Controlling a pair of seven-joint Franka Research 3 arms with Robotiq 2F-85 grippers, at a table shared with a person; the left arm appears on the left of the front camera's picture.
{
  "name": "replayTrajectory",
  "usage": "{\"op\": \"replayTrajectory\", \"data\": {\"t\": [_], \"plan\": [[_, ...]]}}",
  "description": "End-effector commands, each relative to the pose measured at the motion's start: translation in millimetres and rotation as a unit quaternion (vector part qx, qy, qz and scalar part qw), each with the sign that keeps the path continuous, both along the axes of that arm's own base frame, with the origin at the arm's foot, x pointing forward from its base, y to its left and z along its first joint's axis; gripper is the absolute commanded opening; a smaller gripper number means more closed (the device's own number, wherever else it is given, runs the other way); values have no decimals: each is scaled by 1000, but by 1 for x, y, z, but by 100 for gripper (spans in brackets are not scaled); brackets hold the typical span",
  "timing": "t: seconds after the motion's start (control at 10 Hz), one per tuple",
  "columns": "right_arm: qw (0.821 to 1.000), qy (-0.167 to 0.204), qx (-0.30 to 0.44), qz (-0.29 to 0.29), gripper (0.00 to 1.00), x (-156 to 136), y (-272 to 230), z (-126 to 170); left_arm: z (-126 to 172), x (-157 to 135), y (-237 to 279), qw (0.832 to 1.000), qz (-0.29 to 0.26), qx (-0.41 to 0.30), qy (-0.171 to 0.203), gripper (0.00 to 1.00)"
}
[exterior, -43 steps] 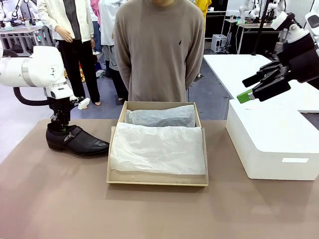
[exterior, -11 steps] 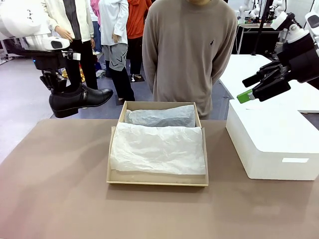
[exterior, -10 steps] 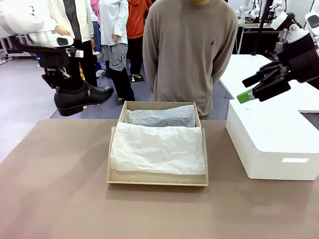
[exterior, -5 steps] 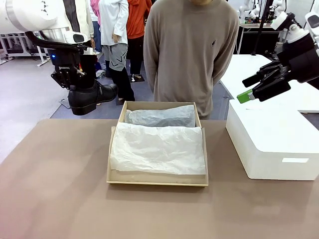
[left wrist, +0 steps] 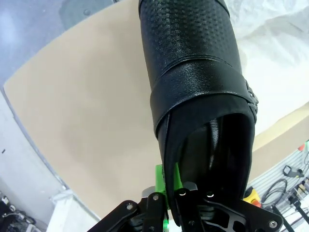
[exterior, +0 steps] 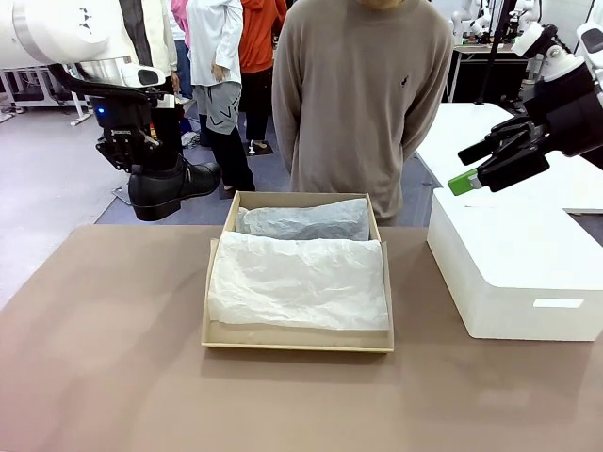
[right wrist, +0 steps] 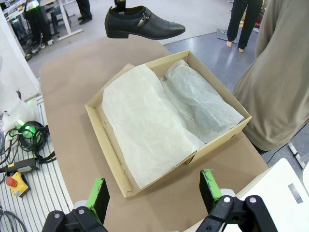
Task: Pack the shoes into the box.
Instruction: Place the other shoe of the Shoes into the Shoes Box.
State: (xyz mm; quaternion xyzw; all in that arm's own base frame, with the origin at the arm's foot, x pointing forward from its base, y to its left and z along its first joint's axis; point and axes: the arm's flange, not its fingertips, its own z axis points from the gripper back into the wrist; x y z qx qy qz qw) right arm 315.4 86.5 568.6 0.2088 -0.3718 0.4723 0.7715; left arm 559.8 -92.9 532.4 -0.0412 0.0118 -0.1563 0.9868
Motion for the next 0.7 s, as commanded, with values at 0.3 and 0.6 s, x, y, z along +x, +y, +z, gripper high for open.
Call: {"op": "replayTrajectory", "data": {"t": [0.3, 0.6], "plan": [[1000, -8, 9, 13, 100, 3, 0, 0, 21, -10, -57, 970, 243, 5, 1, 0], [1000, -8, 9, 13, 100, 3, 0, 0, 20, -12, -107, 944, 326, 59, -15, 0]]}}
